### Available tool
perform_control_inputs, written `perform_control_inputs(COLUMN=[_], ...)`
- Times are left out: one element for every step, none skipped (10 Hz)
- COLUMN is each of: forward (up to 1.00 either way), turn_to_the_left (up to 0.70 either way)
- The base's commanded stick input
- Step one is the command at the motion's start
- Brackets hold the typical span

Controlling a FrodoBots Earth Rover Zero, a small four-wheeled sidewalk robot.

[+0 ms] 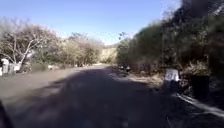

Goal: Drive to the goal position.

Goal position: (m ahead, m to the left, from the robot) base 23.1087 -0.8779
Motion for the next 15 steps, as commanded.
perform_control_inputs(forward=[1.0,1.0,1.0,1.0,1.0,1.0,1.0,1.0,1.0,1.0,1.0,1.0,1.0,1.0,1.0], turn_to_the_left=[0.0,0.0,0.0,0.21,0.1,0.0,0.0,0.0,0.09,0.2,0.0,0.0,0.0,0.18,0.07])
